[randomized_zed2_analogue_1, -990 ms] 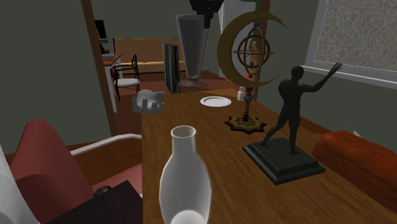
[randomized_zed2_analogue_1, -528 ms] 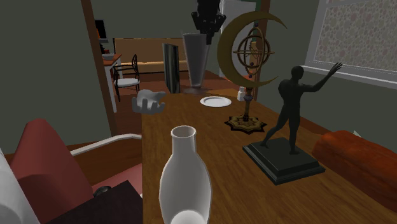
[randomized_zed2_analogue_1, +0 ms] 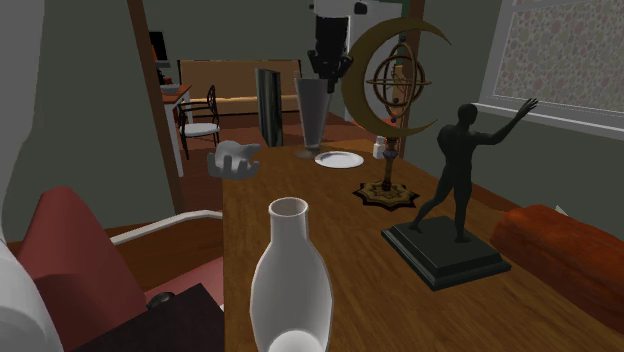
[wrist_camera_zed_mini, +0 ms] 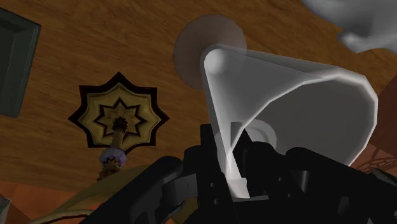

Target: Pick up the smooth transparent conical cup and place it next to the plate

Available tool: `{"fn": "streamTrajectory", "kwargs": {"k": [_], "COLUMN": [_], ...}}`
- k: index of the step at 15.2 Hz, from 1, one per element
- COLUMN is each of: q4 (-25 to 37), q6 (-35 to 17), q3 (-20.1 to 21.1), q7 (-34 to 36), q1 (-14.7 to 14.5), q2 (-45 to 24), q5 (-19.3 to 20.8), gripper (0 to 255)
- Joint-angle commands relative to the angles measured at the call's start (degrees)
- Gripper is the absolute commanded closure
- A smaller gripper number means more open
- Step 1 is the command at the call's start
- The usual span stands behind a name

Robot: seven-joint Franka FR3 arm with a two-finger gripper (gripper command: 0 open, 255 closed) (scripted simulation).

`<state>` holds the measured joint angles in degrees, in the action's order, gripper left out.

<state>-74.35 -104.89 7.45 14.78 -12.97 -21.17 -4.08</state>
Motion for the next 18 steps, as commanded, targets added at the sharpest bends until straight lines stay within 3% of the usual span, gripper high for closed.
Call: {"fn": "streamTrajectory", "kwargs": {"k": [1, 4, 6, 18], "q4": [4.19, 13.34, 22.6, 10.22], "q6": [-0.14, 1.03, 3.21, -7.29], "q3": [0.06, 0.03, -0.12, 0.18], "q7": [0.69, 1.85, 2.61, 1.92], "q1": [-0.78, -2.3, -3.59, -2.85], "q2": [-4.19, -12.07, -19.1, -17.28], "q5": [0.65, 1.74, 2.51, 2.35], "gripper": [255, 255, 255, 255]}}
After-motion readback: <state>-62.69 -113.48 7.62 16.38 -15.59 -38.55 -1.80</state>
